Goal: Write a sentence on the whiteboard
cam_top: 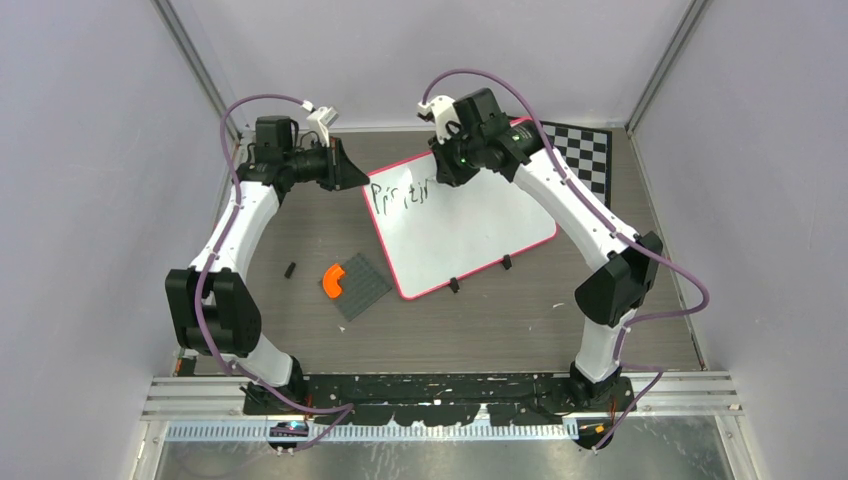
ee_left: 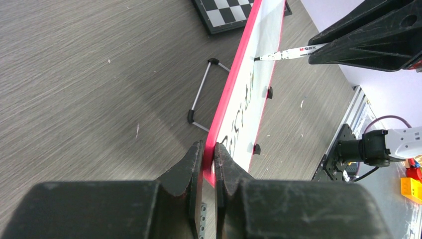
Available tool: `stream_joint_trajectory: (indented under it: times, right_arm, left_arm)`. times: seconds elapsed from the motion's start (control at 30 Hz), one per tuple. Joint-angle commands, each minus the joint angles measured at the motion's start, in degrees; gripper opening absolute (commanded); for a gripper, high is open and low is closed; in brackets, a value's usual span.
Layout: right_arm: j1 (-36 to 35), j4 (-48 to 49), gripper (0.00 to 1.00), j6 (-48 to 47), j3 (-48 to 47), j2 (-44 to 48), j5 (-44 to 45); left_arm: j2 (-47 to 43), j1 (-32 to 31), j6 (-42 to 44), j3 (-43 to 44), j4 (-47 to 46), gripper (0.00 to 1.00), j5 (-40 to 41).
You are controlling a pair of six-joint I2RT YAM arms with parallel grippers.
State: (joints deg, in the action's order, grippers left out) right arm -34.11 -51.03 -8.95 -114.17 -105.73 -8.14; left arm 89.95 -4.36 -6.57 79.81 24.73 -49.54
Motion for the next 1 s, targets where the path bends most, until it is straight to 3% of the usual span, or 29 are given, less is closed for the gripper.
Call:
stream_joint_trajectory:
  times: [0.0,0.2,0.63,0.97]
  right_arm:
    - [0.14,0.96,0.0,-0.2,1.68,4.63,-0.32]
    - [0.11,2.5,0.0,0.2,5.42,5.48,0.32]
    - [0.19,3.29,0.0,0.16,1.33,1.47,1.78]
    - [0.21,3.34,0.0,0.75,6.26,3.55,1.22]
  left_arm:
    - [-0.43,-1.53,0.5,0.36,0.85,0.0,-0.9]
    - [-0.66,-1.61,0.33,0.13,0.68,0.0,-0.82]
    - [-0.83,-1.62,0.42,0.09,0.67,0.0,-0.47]
    - [-0.69,-1.62,0.5,0.14,0.65,0.0,-0.47]
